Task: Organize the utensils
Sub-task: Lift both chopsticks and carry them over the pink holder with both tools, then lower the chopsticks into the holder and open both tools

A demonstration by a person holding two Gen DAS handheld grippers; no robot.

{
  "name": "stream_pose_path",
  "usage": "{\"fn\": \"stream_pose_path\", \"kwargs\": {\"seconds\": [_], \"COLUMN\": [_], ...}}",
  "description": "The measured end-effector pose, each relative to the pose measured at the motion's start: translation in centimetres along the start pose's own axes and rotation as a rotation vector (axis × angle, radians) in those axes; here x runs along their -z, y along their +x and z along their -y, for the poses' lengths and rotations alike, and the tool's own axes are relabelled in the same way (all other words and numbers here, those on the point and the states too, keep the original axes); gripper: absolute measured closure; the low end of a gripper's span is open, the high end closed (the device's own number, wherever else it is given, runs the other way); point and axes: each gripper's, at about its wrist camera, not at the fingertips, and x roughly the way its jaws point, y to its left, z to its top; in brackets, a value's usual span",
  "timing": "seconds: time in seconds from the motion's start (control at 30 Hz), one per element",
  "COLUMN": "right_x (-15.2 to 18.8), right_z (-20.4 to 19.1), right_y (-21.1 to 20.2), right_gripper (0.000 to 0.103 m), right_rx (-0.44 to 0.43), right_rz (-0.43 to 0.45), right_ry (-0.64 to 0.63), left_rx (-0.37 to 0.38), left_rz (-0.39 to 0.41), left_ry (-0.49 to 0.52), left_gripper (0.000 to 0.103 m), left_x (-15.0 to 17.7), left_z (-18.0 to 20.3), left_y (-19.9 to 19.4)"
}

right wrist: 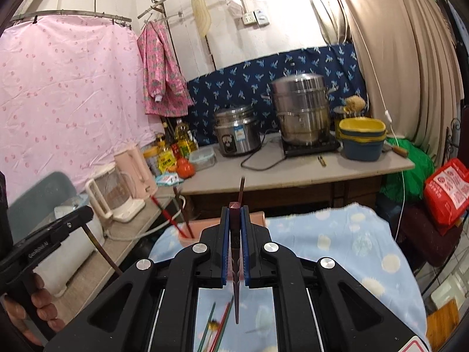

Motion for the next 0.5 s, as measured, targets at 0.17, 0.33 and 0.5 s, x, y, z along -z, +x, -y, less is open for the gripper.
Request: {"fn": "stream_pose_path", "kwargs": {"seconds": [0.17,0.33,0.5], "right_x": [-3.7,-6.7,-7.6], "right_z": [-0.1,-0.3,0.0], "right_y": [2.7,6.0,9.5], "right_gripper": [0.096,0.096,0.096], "right_rx": [0.012,0.02,0.046], "right_rz": [0.051,0.089,0.099], "right_ry": [-0.005,0.0,-0.008], "left_rx": [-0.009,-0.018,-0.033], "left_rz": [0.084,0.128,0.149], "left_ry": [0.008,0.012,0.022], "left_gripper": [0.096,0.096,0.096], "left_x": [-4.4,-7.4,-8.4], "left_z": [0.0,-0.1,-0.5], "left_y": [1.6,4.3,7.5]}}
